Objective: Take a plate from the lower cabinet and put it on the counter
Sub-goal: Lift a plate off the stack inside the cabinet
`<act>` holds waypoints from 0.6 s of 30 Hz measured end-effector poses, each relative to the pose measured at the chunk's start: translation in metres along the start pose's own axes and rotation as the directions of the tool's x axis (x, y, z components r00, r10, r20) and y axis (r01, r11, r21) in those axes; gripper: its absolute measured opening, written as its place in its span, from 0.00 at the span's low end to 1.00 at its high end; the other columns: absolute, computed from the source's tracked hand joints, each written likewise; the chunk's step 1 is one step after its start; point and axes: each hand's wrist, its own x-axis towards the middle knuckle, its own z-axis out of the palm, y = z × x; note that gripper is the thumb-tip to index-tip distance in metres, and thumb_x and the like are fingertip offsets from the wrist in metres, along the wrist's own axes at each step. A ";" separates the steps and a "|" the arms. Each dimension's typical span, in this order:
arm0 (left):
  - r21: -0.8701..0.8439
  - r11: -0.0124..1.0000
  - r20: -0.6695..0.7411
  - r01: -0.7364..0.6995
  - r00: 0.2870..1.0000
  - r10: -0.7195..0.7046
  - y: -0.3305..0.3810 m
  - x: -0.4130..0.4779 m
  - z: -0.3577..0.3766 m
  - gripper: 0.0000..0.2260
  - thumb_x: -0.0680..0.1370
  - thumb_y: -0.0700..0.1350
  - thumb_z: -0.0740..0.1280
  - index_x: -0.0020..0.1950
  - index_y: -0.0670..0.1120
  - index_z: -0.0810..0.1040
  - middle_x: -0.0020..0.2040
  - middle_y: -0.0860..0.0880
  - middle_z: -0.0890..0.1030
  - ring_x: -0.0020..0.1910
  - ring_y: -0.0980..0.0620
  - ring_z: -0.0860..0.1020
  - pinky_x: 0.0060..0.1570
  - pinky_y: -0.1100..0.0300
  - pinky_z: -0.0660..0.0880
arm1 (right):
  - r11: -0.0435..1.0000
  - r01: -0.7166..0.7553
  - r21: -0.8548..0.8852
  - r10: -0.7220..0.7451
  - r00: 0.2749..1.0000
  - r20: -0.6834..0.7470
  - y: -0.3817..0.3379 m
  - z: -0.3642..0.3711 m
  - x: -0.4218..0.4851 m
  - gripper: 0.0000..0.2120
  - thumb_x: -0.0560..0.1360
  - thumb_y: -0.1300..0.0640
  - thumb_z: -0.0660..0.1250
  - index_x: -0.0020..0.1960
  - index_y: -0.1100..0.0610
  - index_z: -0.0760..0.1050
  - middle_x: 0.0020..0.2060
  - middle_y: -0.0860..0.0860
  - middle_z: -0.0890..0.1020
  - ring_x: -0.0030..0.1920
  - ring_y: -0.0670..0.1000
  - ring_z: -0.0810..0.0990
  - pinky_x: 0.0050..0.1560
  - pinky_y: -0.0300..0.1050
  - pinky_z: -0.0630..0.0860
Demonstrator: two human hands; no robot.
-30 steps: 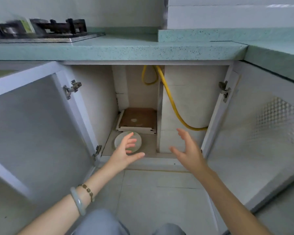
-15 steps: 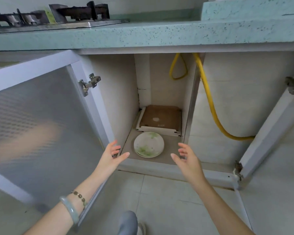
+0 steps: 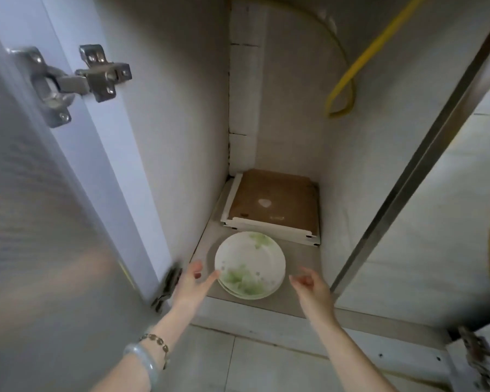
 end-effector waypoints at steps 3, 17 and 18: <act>-0.020 0.999 -0.040 0.040 0.998 -0.041 -0.022 0.024 0.008 0.26 0.73 0.47 0.73 0.68 0.39 0.71 0.65 0.43 0.76 0.59 0.46 0.75 0.60 0.55 0.69 | 0.998 -0.057 0.013 0.057 0.998 -0.016 0.020 0.018 0.021 0.11 0.75 0.58 0.69 0.57 0.54 0.74 0.41 0.47 0.78 0.46 0.50 0.77 0.45 0.43 0.72; 0.093 0.996 0.059 -0.016 0.998 0.011 -0.060 0.077 0.059 0.18 0.76 0.39 0.66 0.66 0.44 0.75 0.59 0.41 0.75 0.56 0.43 0.75 0.55 0.59 0.71 | 0.969 -0.134 -0.208 0.110 0.986 -0.121 0.073 0.081 0.088 0.27 0.67 0.59 0.76 0.61 0.64 0.70 0.55 0.60 0.79 0.50 0.57 0.78 0.43 0.42 0.70; 0.071 0.997 0.066 -0.010 0.998 0.006 -0.059 0.077 0.063 0.19 0.75 0.38 0.66 0.65 0.45 0.74 0.58 0.41 0.74 0.54 0.44 0.76 0.53 0.60 0.70 | 0.962 -0.134 -0.239 0.105 0.986 -0.131 0.074 0.081 0.090 0.29 0.66 0.59 0.77 0.62 0.64 0.69 0.55 0.60 0.79 0.51 0.58 0.79 0.42 0.41 0.69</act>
